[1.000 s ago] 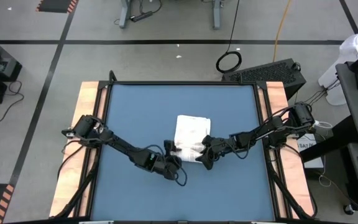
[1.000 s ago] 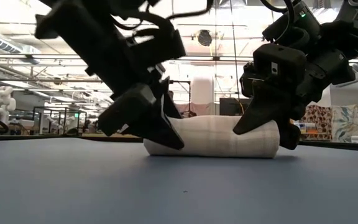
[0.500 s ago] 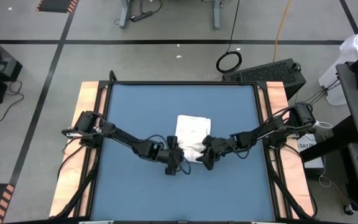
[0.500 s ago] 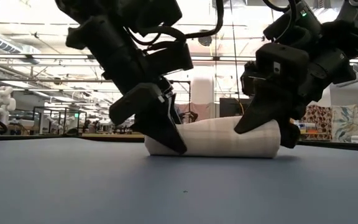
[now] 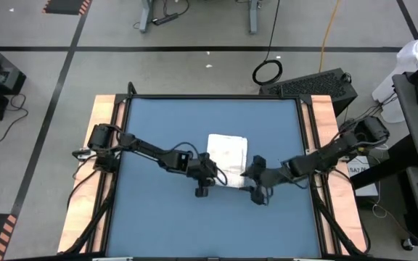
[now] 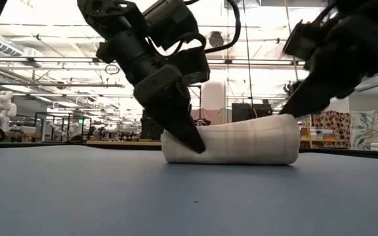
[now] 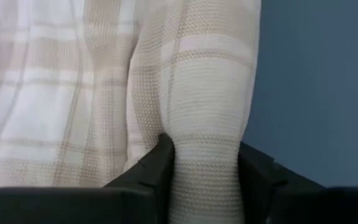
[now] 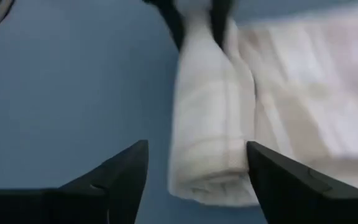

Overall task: Roll towel
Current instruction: Roll the white towel

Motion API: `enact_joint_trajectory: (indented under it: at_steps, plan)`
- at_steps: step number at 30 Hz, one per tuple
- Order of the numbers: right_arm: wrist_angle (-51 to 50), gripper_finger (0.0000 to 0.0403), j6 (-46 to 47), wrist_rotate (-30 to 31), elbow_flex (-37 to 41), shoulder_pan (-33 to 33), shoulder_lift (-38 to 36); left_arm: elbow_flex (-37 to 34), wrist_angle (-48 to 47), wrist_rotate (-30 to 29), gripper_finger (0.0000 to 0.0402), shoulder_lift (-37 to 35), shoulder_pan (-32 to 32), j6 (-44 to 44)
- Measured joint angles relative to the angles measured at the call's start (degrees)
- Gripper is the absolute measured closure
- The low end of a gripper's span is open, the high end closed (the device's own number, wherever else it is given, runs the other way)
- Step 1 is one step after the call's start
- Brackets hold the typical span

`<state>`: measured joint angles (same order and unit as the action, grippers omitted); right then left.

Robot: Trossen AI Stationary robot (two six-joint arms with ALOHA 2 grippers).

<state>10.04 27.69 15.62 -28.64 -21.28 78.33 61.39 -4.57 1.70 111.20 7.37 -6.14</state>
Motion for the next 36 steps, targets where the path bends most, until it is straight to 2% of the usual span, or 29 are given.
enact_joint_trajectory:
  at_steps: [4, 7, 18, 22, 30, 36]
  plan:
    - [2.3, 0.0148, -10.29, 11.74, -0.13, -7.02, -0.12, 0.02, -0.69, 3.05, 0.0274, 0.02, -1.4, -2.5]
    - [3.12, 0.0152, -13.55, 17.67, -0.2, -9.89, 1.67, -0.02, -0.53, 6.13, 0.0274, 0.07, -2.31, -2.83]
    - [13.45, 0.0156, -16.8, 25.97, -0.26, -9.29, 12.48, -0.04, -0.36, 10.76, 0.0275, 0.11, -4.47, -5.61]
    - [13.49, 0.0156, -15.65, 26.11, -0.31, -8.62, 13.64, -0.06, -0.34, 10.67, 0.0275, 0.11, -4.43, -5.59]
    - [8.19, 0.0156, -6.47, 22.95, -0.35, -6.22, 13.87, -0.07, -0.17, 10.38, 0.0275, 0.11, -4.37, -5.55]
    - [7.79, 0.0135, -1.55, 16.33, -0.41, -3.39, 14.89, -0.17, 1.2, 10.2, 0.0267, 0.11, -4.36, -5.39]
